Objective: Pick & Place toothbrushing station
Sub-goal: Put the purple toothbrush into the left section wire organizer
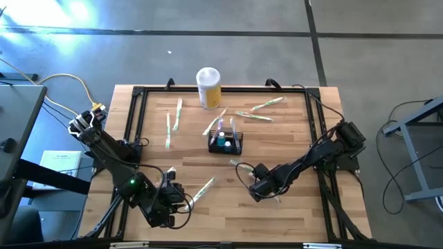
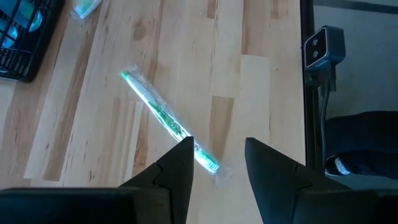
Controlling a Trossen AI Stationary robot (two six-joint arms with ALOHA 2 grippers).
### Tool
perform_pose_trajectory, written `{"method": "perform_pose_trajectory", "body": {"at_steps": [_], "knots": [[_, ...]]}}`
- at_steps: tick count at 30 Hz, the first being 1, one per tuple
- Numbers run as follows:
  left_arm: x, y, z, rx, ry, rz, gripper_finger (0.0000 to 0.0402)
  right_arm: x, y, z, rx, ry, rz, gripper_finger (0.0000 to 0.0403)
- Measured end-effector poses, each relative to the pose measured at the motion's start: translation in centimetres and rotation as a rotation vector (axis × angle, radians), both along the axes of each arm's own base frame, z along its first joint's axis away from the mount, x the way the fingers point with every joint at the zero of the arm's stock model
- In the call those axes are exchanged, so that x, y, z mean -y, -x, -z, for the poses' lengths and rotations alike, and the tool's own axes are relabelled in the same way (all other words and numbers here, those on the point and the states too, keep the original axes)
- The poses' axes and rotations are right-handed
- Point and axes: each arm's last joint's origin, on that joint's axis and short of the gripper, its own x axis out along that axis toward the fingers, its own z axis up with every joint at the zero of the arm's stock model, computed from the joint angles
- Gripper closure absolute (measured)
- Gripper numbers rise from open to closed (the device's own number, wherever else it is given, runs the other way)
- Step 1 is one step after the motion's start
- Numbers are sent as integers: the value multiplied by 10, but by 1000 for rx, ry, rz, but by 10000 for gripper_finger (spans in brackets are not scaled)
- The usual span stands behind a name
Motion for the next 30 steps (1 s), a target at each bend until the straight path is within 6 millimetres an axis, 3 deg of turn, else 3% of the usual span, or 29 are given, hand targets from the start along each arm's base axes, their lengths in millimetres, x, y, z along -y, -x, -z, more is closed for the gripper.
{"method": "perform_pose_trajectory", "body": {"at_steps": [18,23,30], "knots": [[5,-4,-4,62,3,77,264,-30,-25,-39,97,-52,-194,391],[3,-6,-6,106,-43,47,264,-28,-28,-66,179,-8,-257,392],[-13,-22,-5,81,-23,18,264,-6,-21,-113,356,134,-280,392]]}}
